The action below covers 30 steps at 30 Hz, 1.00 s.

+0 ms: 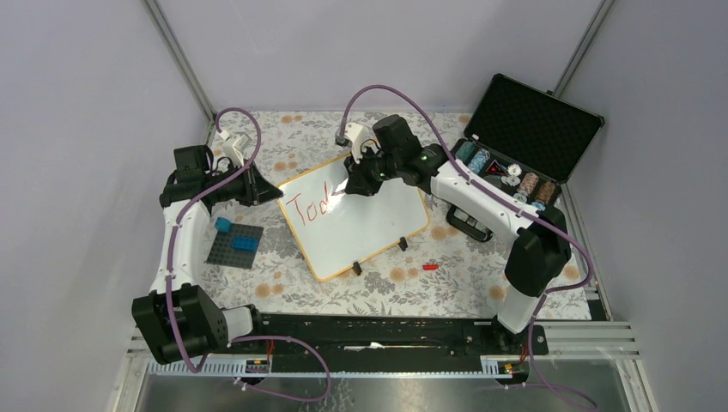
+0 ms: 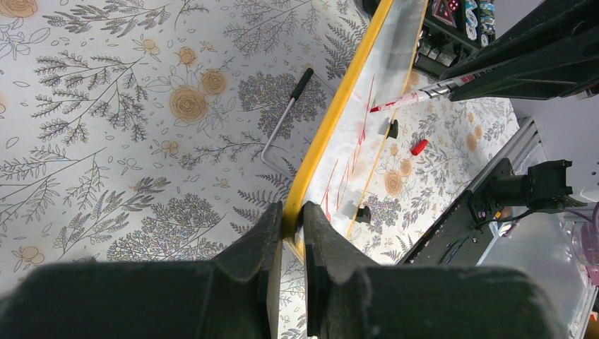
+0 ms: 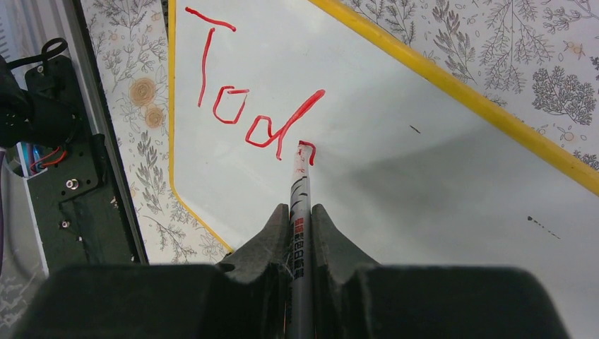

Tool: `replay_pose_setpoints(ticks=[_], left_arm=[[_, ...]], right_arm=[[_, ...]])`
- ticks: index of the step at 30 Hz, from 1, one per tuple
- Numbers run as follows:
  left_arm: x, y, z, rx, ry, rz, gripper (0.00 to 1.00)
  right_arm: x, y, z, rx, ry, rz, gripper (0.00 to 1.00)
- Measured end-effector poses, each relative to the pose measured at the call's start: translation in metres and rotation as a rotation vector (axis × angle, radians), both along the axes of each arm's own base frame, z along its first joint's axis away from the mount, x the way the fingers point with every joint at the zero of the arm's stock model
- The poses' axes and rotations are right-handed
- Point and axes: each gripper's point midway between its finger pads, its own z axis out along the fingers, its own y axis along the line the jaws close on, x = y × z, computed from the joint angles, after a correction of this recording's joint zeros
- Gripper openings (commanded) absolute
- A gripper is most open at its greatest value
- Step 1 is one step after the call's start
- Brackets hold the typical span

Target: Write a sentence on the whiteboard

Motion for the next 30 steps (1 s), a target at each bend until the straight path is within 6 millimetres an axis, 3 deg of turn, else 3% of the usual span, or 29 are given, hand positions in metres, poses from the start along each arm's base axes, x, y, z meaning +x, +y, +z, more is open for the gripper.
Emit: replay_pose_setpoints(ticks=[16,30], left_arm=[[0.001,0.0,-0.001,0.003,-0.004,0.002,0.0],[0.001,0.0,-0.001,0.003,-0.004,0.002,0.0]], right_arm=[[-0.011,0.001,-0.016,-0.019,0.032,0.023,0.0],[-0.01,-0.002,-0.016,-0.024,0.024,0.022,0.0]])
